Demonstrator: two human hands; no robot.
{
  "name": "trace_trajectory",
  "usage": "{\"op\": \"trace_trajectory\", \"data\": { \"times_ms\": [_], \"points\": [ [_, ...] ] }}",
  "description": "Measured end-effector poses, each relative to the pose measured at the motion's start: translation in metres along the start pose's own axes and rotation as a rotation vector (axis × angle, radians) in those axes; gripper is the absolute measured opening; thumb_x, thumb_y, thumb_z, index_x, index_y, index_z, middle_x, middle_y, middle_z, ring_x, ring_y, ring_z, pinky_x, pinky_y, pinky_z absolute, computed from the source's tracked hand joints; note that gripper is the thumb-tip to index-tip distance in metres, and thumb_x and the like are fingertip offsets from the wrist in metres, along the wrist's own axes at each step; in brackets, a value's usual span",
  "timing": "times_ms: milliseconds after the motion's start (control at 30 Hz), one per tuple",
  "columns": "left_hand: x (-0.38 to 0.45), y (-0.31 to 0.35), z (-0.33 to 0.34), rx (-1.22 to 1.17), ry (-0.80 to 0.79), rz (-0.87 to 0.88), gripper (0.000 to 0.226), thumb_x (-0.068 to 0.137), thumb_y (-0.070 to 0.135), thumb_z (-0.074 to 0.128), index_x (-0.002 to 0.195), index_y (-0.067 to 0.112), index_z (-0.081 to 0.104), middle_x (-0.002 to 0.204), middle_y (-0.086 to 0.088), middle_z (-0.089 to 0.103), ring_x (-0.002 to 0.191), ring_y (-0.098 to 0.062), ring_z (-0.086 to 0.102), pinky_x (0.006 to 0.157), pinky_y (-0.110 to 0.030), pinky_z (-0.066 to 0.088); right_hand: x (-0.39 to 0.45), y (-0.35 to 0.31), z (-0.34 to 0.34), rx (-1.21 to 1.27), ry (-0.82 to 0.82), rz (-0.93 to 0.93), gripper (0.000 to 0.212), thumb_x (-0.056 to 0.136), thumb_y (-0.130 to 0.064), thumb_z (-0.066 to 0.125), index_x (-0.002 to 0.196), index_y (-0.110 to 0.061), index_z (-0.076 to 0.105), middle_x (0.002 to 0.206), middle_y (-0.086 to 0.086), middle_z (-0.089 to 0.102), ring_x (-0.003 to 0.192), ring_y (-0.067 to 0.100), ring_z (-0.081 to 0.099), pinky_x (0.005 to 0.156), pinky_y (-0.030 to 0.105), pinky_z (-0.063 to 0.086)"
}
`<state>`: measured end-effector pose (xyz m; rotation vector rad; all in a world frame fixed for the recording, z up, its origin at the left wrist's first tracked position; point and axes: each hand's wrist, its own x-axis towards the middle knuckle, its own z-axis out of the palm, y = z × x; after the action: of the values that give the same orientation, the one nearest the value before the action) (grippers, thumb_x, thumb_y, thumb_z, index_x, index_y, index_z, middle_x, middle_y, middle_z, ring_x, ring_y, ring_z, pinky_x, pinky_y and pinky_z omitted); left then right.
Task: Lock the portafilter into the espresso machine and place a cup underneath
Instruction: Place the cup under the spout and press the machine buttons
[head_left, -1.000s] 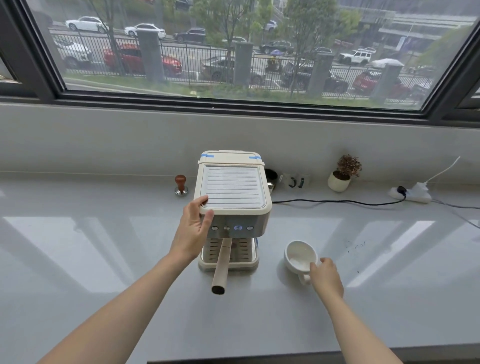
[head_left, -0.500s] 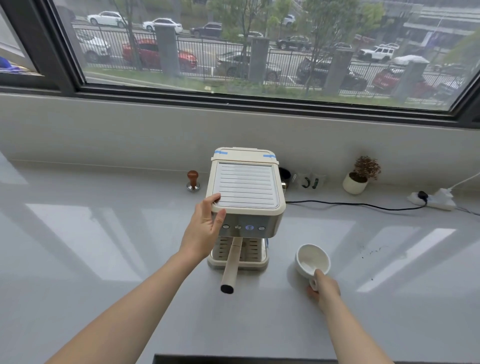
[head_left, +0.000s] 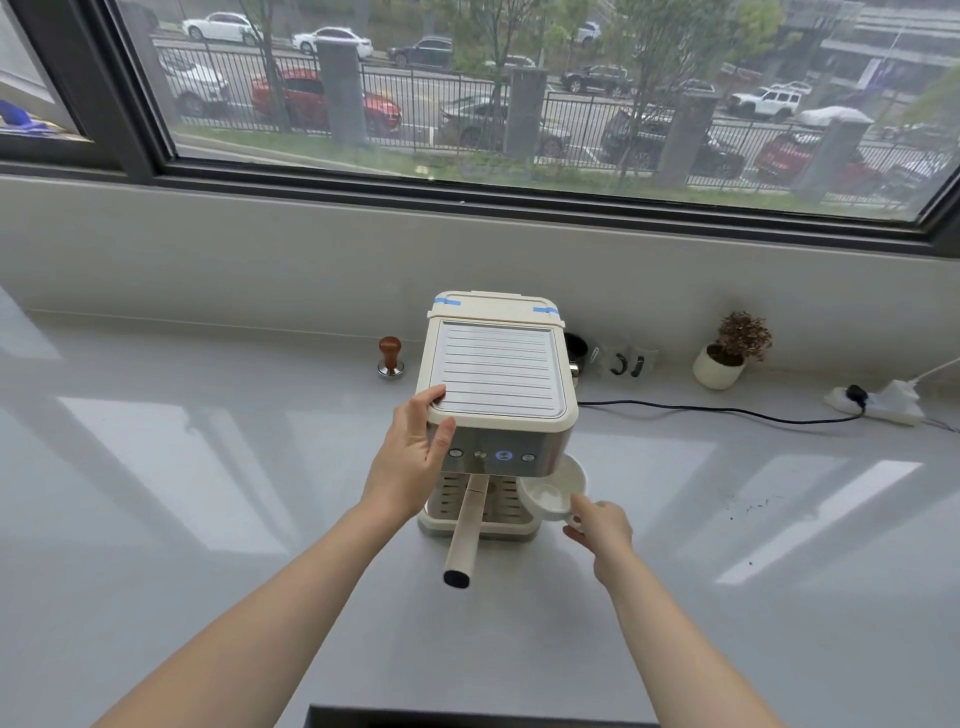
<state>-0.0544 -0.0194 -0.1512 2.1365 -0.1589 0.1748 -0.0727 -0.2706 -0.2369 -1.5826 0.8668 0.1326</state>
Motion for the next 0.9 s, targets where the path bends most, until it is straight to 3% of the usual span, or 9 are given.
{"op": "trace_trajectory", "data": {
  "times_ms": [233, 500, 633, 800, 900],
  "points": [
    [0.000, 0.000, 0.000, 0.005, 0.003, -0.007, 0.038, 0.093, 0.055, 0.032, 0.131, 0.048, 0.027, 0.141, 0.004, 0.038, 0.100, -0.007, 0.057, 0.078, -0.044, 0.057, -0.004, -0.005, 0.034, -0.101, -0.026, -0.035, 0.026, 0.083, -0.021, 0.059, 0.068, -0.009, 0.042, 0.080, 0.008, 0.053, 0.071, 0.028, 0.068, 0.066, 0.033, 0.043],
    [0.000, 0.003, 0.000, 0.016, 0.009, -0.008, 0.052, 0.086, 0.064, 0.027, 0.133, 0.043, 0.028, 0.141, 0.004, 0.039, 0.093, -0.002, 0.057, 0.076, -0.041, 0.057, -0.002, -0.007, 0.057, -0.203, -0.129, -0.062, 0.035, 0.090, -0.038, 0.056, 0.070, -0.011, 0.044, 0.075, 0.006, 0.058, 0.075, 0.026, 0.059, 0.069, 0.032, 0.042],
    [0.000, 0.001, -0.001, 0.028, 0.008, -0.007, 0.049, 0.086, 0.064, 0.026, 0.131, 0.045, 0.027, 0.139, 0.005, 0.040, 0.093, -0.003, 0.057, 0.076, -0.041, 0.057, -0.002, -0.002, 0.056, -0.191, -0.153, -0.112, 0.036, 0.092, -0.039, 0.054, 0.071, -0.011, 0.043, 0.081, 0.006, 0.058, 0.071, 0.023, 0.060, 0.062, 0.029, 0.042],
    [0.000, 0.000, -0.001, 0.051, 0.014, 0.001, 0.045, 0.089, 0.065, 0.027, 0.130, 0.047, 0.026, 0.138, 0.005, 0.041, 0.095, -0.006, 0.058, 0.075, -0.044, 0.057, 0.001, -0.002, 0.054, -0.207, -0.198, -0.097, 0.035, 0.092, -0.041, 0.054, 0.085, -0.007, 0.052, 0.086, 0.006, 0.061, 0.072, 0.020, 0.062, 0.079, 0.036, 0.052],
    [-0.001, 0.002, 0.000, 0.049, 0.015, -0.004, 0.048, 0.088, 0.065, 0.025, 0.131, 0.044, 0.026, 0.140, 0.003, 0.040, 0.097, -0.009, 0.058, 0.075, -0.043, 0.057, 0.000, -0.004, 0.056, -0.216, -0.199, -0.100, 0.033, 0.092, -0.039, 0.054, 0.082, -0.008, 0.051, 0.085, 0.007, 0.060, 0.075, 0.022, 0.060, 0.082, 0.039, 0.052]
  ]
}}
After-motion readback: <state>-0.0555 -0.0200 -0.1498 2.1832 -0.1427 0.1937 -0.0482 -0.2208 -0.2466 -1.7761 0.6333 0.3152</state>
